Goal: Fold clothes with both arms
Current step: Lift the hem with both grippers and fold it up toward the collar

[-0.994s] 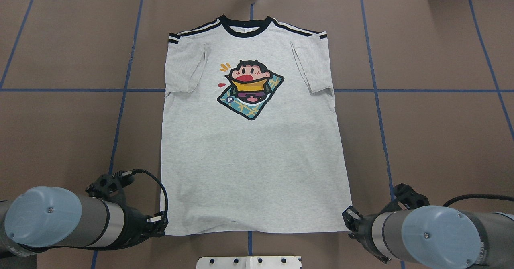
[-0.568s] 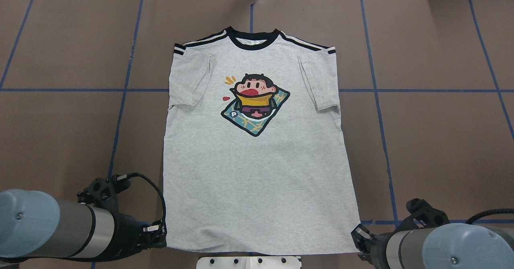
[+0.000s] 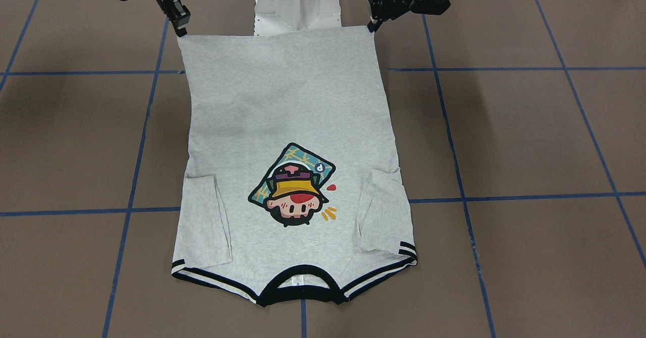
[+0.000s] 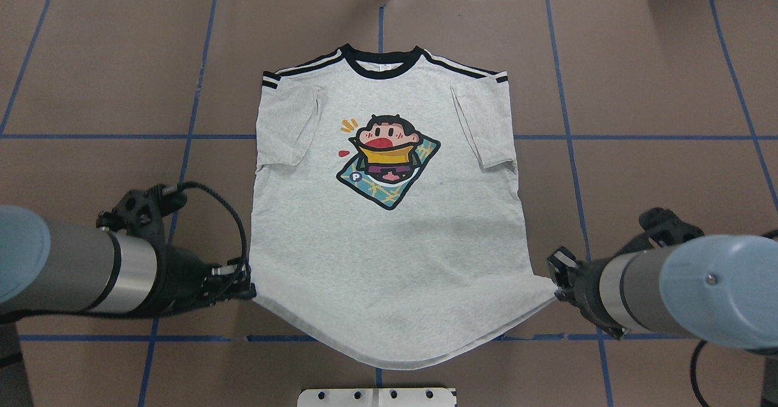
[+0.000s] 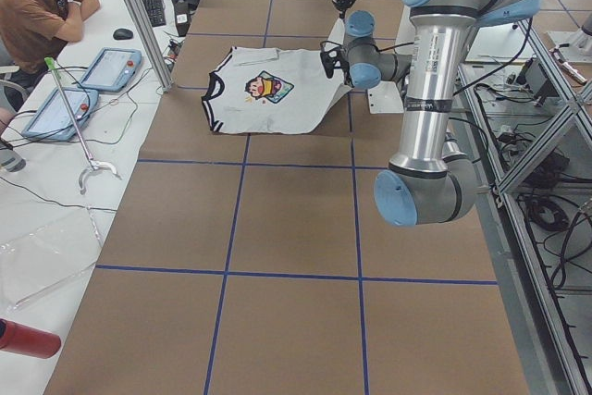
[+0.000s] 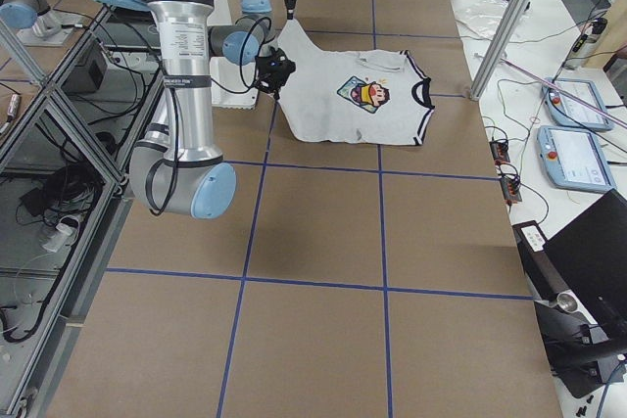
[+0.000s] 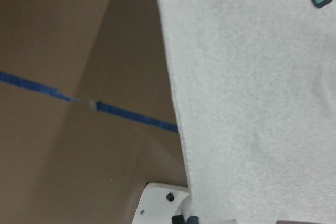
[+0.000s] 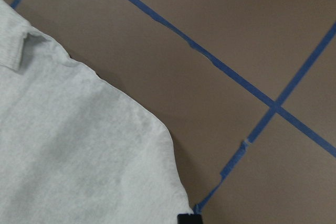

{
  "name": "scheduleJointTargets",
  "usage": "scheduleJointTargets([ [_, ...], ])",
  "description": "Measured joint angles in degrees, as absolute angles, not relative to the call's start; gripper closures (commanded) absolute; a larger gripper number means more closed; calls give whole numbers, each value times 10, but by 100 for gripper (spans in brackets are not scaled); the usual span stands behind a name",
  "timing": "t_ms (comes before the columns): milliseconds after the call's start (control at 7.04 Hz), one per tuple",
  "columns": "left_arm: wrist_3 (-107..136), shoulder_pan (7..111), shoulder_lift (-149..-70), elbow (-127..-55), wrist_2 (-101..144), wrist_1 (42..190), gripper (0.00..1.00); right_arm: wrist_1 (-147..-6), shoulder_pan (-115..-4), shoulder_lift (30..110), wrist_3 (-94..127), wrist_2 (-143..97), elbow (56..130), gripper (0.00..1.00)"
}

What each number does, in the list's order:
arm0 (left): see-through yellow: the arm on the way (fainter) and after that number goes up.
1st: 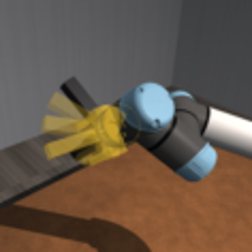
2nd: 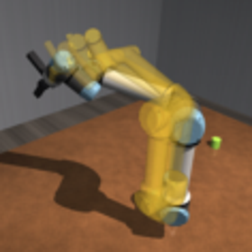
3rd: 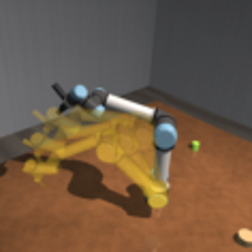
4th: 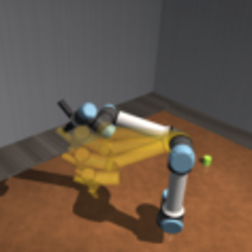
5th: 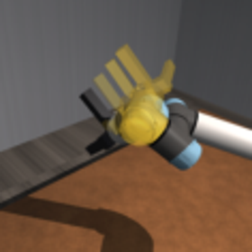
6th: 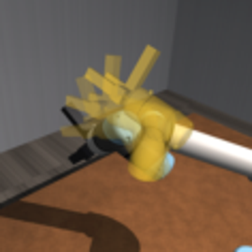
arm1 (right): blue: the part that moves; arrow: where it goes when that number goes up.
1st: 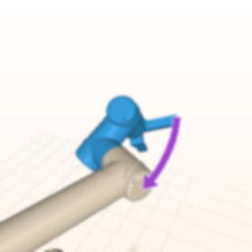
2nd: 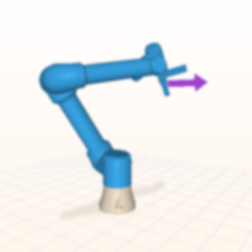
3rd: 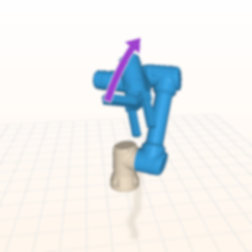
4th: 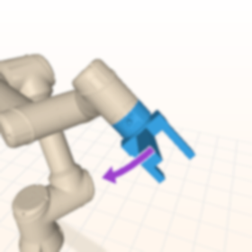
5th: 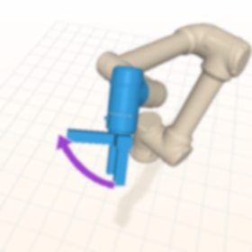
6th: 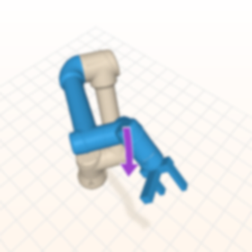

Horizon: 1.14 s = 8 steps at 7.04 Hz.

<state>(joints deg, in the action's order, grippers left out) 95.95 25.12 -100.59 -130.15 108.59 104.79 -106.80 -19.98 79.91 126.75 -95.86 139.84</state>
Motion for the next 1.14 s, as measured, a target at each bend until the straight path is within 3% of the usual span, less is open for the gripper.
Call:
scheduleJointTargets([
  [426, 842, 373, -1100, -1152, 1087, 1049, 100, -1096, -331, 665, 1099, -977, 1233, 100],
  [1136, 785, 452, -1186, -942, 1082, 1143, 100, -930, -482, 487, 993, -1055, 864, 100],
])
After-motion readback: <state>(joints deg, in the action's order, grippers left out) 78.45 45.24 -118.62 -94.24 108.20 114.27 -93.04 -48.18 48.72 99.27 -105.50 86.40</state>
